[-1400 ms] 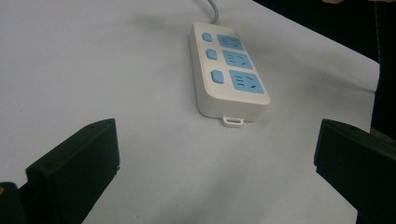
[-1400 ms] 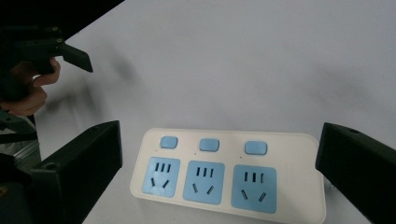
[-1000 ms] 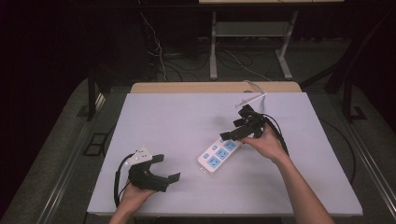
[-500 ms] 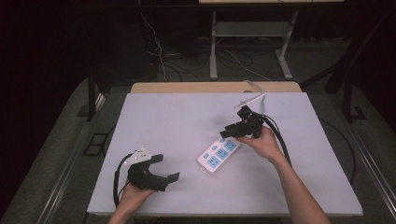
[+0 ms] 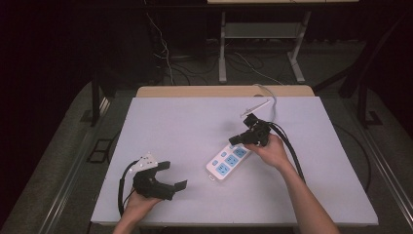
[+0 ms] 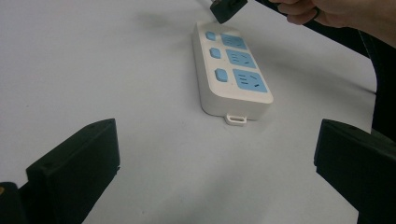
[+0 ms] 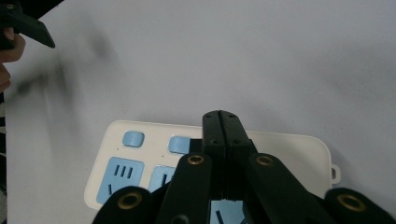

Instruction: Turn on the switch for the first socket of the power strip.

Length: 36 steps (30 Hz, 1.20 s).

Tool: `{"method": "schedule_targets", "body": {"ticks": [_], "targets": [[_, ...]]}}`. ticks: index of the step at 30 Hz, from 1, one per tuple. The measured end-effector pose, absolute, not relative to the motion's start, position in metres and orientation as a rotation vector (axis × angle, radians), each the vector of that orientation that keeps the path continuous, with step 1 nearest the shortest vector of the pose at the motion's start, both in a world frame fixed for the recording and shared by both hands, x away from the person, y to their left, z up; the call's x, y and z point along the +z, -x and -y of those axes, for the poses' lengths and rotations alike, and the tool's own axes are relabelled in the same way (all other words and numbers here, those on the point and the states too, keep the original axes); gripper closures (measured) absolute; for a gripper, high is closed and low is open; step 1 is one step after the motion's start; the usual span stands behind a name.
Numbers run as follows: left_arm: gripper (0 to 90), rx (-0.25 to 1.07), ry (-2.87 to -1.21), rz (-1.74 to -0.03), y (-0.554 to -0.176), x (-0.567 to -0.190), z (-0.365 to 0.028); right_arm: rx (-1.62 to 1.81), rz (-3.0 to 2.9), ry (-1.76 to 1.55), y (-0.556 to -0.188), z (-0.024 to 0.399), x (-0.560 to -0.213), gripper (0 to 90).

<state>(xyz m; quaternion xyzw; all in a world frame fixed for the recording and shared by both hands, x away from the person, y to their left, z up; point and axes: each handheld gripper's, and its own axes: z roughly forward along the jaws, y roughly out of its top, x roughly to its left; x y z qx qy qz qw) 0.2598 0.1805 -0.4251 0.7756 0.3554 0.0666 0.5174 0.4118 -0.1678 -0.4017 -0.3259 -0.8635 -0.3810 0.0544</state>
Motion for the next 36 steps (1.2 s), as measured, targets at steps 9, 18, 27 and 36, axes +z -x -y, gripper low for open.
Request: {"method": "schedule_targets", "body": {"ticks": [9,18,27,36], "targets": [[0.0,0.16,-1.865,-0.85,-0.26,-0.425,-0.18,-1.11,2.63,1.026,-0.416,0.165,-0.412,89.6],[0.0,0.156,-1.865,-0.845,-0.26,-0.425,-0.18,-1.124,2.642,0.997,-0.416,0.166,-0.419,89.8],[0.0,0.155,-1.874,-0.84,-0.26,-0.425,-0.179,-1.154,2.608,0.974,-0.418,0.17,-0.424,90.0],[0.0,0.153,-1.88,-0.836,-0.26,-0.426,-0.178,-1.16,2.591,0.965,-0.419,0.172,-0.425,90.0]]}}
